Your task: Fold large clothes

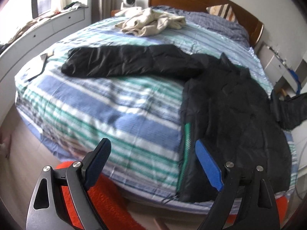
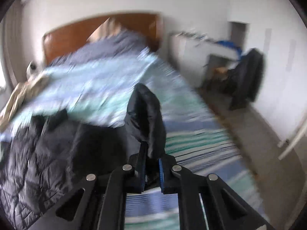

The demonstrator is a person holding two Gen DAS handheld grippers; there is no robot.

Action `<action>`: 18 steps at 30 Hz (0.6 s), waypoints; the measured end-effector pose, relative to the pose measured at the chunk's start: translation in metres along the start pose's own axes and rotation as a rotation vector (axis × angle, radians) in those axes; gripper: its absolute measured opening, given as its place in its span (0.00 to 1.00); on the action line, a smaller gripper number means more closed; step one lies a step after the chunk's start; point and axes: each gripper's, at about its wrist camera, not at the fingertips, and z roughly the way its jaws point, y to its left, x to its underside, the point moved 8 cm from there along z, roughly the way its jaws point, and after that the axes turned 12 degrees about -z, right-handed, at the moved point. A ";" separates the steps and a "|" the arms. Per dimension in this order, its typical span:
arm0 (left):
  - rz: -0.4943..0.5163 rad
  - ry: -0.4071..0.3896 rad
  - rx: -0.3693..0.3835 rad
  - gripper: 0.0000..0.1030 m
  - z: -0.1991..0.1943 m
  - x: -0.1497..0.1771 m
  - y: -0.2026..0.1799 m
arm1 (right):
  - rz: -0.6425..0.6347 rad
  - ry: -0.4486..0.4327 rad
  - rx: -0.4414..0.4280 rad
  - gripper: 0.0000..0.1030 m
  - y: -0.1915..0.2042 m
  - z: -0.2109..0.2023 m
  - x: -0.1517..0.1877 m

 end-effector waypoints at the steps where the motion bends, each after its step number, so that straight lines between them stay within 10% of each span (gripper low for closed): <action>1: 0.002 -0.005 0.015 0.88 -0.001 -0.001 -0.006 | 0.013 -0.005 0.033 0.10 -0.024 -0.011 -0.001; 6: 0.025 0.013 0.103 0.88 -0.005 0.003 -0.042 | 0.129 0.047 0.172 0.10 -0.139 -0.032 0.028; 12: 0.093 0.025 0.108 0.88 -0.012 0.018 -0.066 | 0.170 0.221 0.152 0.11 -0.149 0.016 0.103; 16: 0.107 0.037 0.072 0.88 -0.011 0.023 -0.054 | 0.282 0.301 0.185 0.76 -0.161 0.029 0.161; 18: 0.099 0.040 0.039 0.88 -0.007 0.022 -0.039 | 0.326 0.302 0.201 0.77 -0.168 0.021 0.183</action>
